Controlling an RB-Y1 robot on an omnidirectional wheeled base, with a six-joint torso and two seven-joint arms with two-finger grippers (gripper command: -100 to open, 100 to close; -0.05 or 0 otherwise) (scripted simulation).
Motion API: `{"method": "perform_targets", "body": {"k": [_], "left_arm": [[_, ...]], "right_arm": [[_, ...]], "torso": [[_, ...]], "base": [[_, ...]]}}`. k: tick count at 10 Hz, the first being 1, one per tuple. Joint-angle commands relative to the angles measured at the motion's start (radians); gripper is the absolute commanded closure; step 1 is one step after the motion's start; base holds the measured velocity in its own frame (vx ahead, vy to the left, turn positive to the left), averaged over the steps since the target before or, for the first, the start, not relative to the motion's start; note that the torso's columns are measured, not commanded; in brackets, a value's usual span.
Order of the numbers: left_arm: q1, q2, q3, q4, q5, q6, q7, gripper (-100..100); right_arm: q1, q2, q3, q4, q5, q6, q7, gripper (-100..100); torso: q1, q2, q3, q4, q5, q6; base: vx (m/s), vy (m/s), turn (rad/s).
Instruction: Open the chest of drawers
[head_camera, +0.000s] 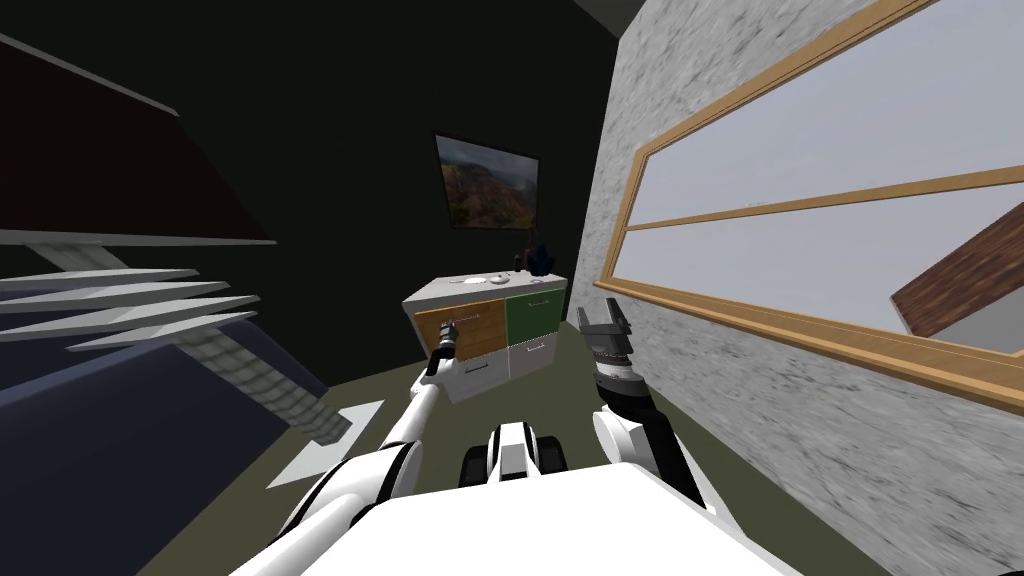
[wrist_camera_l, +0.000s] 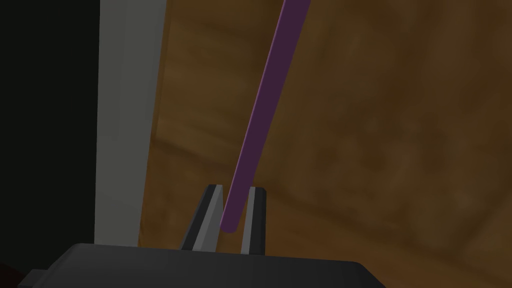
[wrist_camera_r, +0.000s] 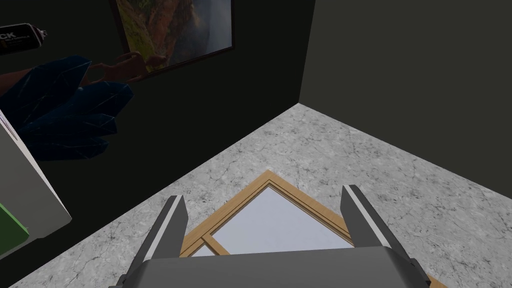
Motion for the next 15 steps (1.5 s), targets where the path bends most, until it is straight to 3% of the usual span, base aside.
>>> {"method": "perform_targets", "body": {"k": [1, 3, 4, 6, 8, 10, 13, 15], "left_arm": [[0.069, -0.022, -0.012, -0.070, 0.007, 0.023, -0.004, 100], [0.122, -0.022, -0.012, -0.108, 0.007, 0.023, -0.004, 100], [0.149, -0.042, -0.022, -0.180, 0.014, 0.045, -0.011, 100], [0.201, -0.042, -0.022, -0.237, 0.014, 0.045, -0.011, 100], [0.234, -0.042, -0.022, -0.237, 0.014, 0.045, -0.011, 100], [0.298, -0.061, -0.033, -0.360, 0.021, 0.066, -0.018, 100], [0.346, -0.061, -0.033, -0.367, 0.021, 0.066, -0.018, 100], [0.406, -0.081, -0.043, -0.472, 0.028, 0.088, -0.025, 100]], "right_arm": [[0.000, 0.000, 0.000, 0.000, 0.000, 0.000, 0.000, 0], [0.000, 0.000, 0.000, 0.000, 0.000, 0.000, 0.000, 0], [0.000, 0.000, 0.000, 0.000, 0.000, 0.000, 0.000, 0], [0.000, 0.000, 0.000, 0.000, 0.000, 0.000, 0.000, 0], [0.000, 0.000, 0.000, 0.000, 0.000, 0.000, 0.000, 0], [0.000, 0.000, 0.000, 0.000, 0.000, 0.000, 0.000, 0], [0.000, 0.000, 0.000, 0.000, 0.000, 0.000, 0.000, 0], [0.000, 0.000, 0.000, 0.000, 0.000, 0.000, 0.000, 0]], "torso": [[-0.001, -0.004, -0.002, 0.000, 0.000, 0.005], [-0.004, -0.003, -0.002, 0.000, -0.001, 0.003], [-0.001, -0.002, -0.001, -0.002, 0.001, 0.002], [-0.004, -0.006, -0.004, -0.003, 0.001, 0.007], [-0.002, -0.003, -0.001, -0.003, 0.002, 0.004], [-0.001, -0.005, -0.003, -0.001, 0.001, 0.006], [0.000, -0.003, -0.001, -0.004, 0.003, 0.002], [0.001, -0.004, -0.002, -0.001, 0.002, 0.004]], "base": [[0.080, 0.020, -0.051], [0.028, -0.003, -0.007], [0.063, -0.002, -0.077], [0.056, 0.012, -0.031], [0.009, 0.002, -0.016], [0.059, 0.009, -0.074], [0.025, 0.002, -0.011], [0.057, 0.012, -0.070]]}}
